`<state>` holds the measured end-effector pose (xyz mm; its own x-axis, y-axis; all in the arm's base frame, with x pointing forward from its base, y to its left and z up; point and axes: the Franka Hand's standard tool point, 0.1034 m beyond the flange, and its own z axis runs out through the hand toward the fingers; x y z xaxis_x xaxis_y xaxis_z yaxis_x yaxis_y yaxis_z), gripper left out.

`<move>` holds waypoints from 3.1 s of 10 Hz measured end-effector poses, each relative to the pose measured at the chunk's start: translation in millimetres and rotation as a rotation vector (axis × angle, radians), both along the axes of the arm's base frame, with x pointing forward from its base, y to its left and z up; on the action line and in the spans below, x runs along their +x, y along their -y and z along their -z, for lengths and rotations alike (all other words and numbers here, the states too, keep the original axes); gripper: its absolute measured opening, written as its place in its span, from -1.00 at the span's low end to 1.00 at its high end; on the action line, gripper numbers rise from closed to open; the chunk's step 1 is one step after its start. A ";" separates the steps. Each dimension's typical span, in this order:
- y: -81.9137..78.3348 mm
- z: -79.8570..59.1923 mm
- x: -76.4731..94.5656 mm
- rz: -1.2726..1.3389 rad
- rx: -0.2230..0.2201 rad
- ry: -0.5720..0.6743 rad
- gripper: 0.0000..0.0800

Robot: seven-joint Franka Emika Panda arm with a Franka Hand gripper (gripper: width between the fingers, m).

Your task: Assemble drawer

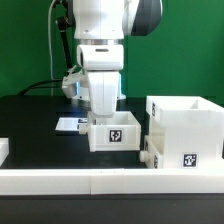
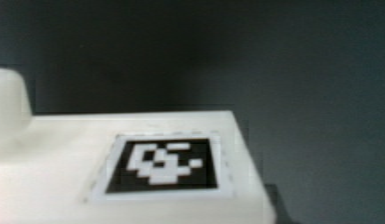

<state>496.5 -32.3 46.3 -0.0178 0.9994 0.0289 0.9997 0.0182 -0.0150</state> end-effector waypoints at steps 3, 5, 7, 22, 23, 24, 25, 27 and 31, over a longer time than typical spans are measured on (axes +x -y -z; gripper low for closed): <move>-8.3 -11.5 25.5 -0.004 -0.001 -0.023 -0.89; -13.1 -15.2 37.8 -0.015 -0.001 -0.019 -0.89; -12.0 -13.6 36.2 -0.012 -0.001 -0.022 -0.89; -22.4 -10.4 47.1 -0.007 0.008 -0.027 -0.89; -23.8 -10.4 46.4 -0.009 0.009 -0.026 -0.89; -25.4 -10.3 46.2 -0.011 0.010 -0.024 -0.89; -27.2 -10.2 46.2 -0.014 0.011 -0.024 -0.89; -29.2 -10.1 46.3 -0.017 0.013 -0.024 -0.89; -29.7 -10.5 47.1 -0.029 0.005 -0.022 -0.89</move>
Offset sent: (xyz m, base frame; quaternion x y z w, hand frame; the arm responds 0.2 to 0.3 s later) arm 0.0438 0.0122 0.0139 0.0175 -0.0260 -0.0291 0.9991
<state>543.6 -2.6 56.9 -0.0457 0.9983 0.0349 0.9982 0.0469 -0.0366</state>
